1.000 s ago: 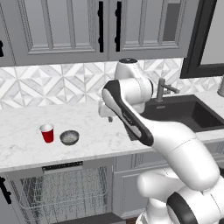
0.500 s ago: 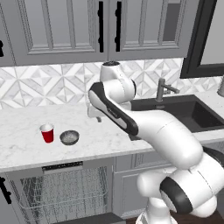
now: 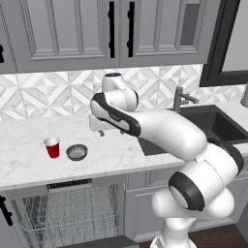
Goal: Pick up the cup and bowl from the counter, place them in the dishwasher, and close the dishwasher door.
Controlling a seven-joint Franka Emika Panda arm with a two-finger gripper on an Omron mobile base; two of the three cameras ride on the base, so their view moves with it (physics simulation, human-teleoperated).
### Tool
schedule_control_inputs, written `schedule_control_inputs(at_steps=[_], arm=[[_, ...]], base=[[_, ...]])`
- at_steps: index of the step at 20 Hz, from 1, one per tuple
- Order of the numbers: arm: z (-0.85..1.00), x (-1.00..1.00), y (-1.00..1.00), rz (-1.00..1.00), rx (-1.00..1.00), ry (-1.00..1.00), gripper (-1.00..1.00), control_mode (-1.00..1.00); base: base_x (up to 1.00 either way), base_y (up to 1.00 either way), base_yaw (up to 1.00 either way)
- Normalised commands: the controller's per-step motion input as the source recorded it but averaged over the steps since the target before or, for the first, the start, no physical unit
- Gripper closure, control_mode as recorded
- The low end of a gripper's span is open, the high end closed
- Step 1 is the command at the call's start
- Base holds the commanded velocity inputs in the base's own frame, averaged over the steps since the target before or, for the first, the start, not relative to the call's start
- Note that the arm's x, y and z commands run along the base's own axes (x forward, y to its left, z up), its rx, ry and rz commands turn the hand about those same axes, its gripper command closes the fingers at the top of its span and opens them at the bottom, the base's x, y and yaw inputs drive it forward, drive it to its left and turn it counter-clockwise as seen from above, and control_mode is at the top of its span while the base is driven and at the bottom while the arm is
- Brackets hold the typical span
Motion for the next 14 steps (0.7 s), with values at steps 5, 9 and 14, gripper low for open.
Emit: schedule_control_inputs(at_steps=[5, 9, 14], arm=[[-0.59, 0.1, 0.56, 0.0, 0.09, 0.01, -1.0, -1.0], [-0.47, 0.36, 0.5, 0.0, 0.01, 0.12, -1.0, -1.0], [-0.41, 0.57, 0.36, 0.0, 0.0, 0.1, -1.0, -1.0]], base=[[0.0, 0.0, 0.0], [0.0, 0.0, 0.0], [0.0, 0.0, 0.0]])
